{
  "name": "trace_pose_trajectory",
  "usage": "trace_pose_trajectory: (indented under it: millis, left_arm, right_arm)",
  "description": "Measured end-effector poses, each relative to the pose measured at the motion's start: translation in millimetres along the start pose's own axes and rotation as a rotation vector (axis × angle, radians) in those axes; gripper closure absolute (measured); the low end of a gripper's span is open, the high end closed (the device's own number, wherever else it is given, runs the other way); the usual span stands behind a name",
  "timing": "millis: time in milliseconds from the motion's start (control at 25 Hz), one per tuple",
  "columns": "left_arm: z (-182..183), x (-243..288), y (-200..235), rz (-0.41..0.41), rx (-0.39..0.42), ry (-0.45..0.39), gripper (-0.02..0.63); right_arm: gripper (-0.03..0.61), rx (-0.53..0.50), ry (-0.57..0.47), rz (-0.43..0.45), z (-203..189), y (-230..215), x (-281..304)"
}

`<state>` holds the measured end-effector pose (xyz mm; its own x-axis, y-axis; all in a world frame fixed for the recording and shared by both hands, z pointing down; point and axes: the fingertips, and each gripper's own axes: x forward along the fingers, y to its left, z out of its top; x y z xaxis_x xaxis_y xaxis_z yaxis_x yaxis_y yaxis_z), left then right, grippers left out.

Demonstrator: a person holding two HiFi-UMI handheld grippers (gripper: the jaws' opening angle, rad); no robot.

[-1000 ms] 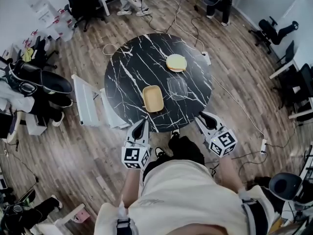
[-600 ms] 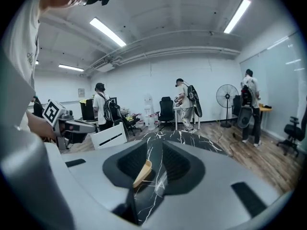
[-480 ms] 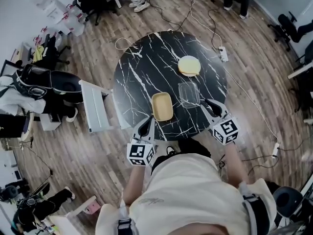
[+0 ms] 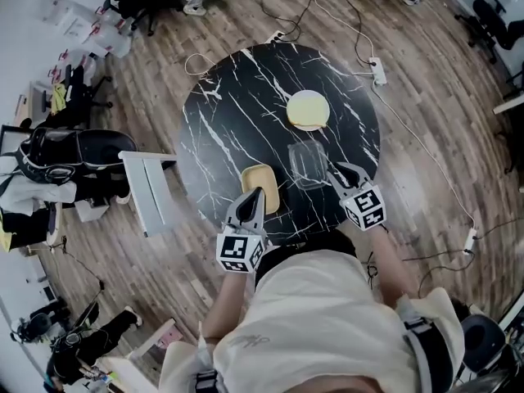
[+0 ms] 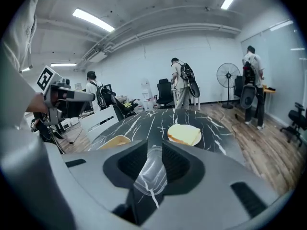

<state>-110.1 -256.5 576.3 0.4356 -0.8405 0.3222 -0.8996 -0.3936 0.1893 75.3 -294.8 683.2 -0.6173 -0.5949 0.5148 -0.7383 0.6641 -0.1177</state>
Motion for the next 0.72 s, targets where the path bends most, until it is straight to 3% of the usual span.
trace_pose_trajectory:
  millis: [120,280,520,720]
  left_arm:
    - [-6,16,-1,0.016,-0.012,0.032,0.594]
    - [-1,29,1,0.047,-0.097,0.029,0.594]
    - [-6,41,7,0.072,-0.079,0.059,0.594]
    - [-15,42,5,0.060,-0.086,0.093,0.594]
  right_arm:
    - [0.477,0.032,0.055,0.038,-28,-16,24]
    - [0.479,0.087,0.138,0.064,-67,-30,52]
    - [0.479,0.136,0.225,0.095,-99,-32,75]
    - [0.479,0.174,0.262,0.066,-108,-37,85]
